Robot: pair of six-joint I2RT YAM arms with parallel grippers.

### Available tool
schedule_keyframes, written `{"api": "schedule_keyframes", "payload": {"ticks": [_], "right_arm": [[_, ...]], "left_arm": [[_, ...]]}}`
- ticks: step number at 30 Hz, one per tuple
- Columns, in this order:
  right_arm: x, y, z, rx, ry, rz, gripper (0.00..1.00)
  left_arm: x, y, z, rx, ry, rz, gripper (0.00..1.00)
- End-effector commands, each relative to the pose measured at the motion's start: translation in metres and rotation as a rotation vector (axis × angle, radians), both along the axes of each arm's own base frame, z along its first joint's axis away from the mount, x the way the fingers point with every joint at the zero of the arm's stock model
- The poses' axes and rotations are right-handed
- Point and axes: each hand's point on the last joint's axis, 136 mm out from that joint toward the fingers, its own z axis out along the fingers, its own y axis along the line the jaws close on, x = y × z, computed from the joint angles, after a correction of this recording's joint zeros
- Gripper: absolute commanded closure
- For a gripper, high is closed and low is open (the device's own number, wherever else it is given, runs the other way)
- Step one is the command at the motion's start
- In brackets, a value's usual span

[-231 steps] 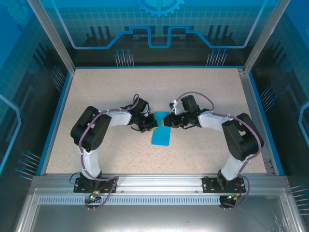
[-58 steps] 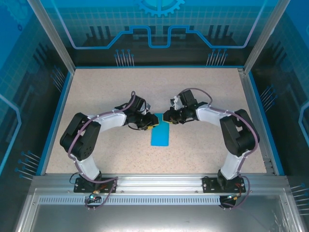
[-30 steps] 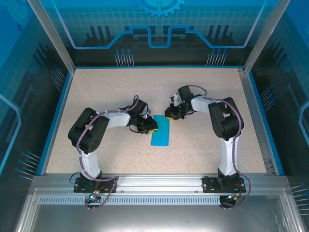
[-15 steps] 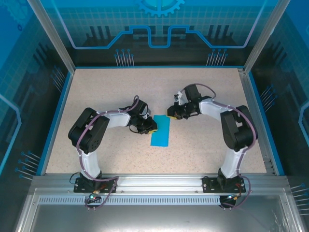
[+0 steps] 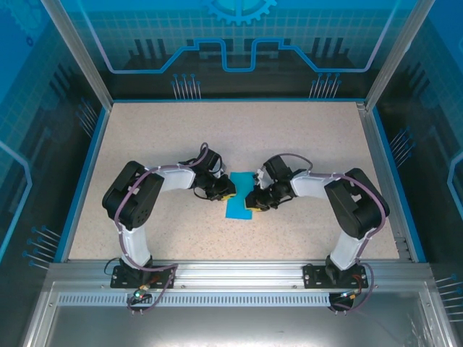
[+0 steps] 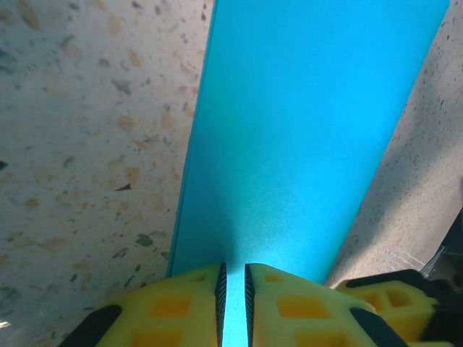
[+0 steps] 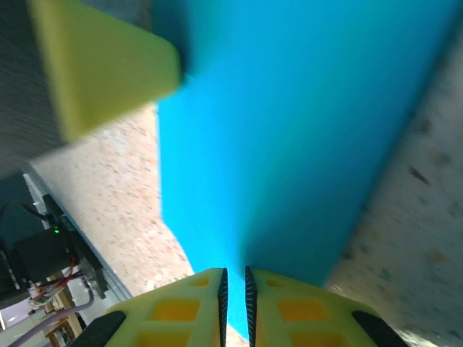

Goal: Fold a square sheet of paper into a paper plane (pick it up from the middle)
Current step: Fold the square sheet of paper in half at the center of the table.

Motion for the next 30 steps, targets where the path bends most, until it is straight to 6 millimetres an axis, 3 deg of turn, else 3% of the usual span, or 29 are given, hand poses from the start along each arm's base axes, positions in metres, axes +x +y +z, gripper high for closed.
{"api": "schedule_keyframes", "payload": {"ticks": [1, 5, 13, 16, 25, 27, 30], "right_arm": [[-0.014, -0.006, -0.011, -0.019, 0.015, -0.007, 0.82], [-0.017, -0.011, -0.022, -0.049, 0.036, -0.006, 0.82], [-0.019, 0.000, 0.021, 0.043, -0.041, 0.037, 0.82], [-0.028, 0.003, 0.018, 0.041, -0.029, 0.042, 0.82], [-0.040, -0.008, -0.019, -0.032, 0.026, 0.032, 0.83], [-0.040, -0.006, -0.010, -0.007, 0.019, 0.037, 0.83], [-0.023, 0.002, 0.022, 0.059, -0.051, 0.037, 0.83]], "left_arm": [[0.000, -0.005, 0.003, 0.005, -0.006, -0.026, 0.82], [0.001, -0.005, 0.003, 0.003, -0.002, -0.025, 0.82], [0.001, -0.005, 0.005, 0.004, -0.007, -0.028, 0.82], [0.001, -0.005, 0.005, 0.004, -0.005, -0.026, 0.82], [0.000, -0.004, 0.006, 0.005, -0.009, -0.027, 0.82], [0.000, -0.005, 0.006, 0.005, -0.010, -0.029, 0.82], [0.001, -0.005, 0.006, 0.004, -0.009, -0.029, 0.82]]}}
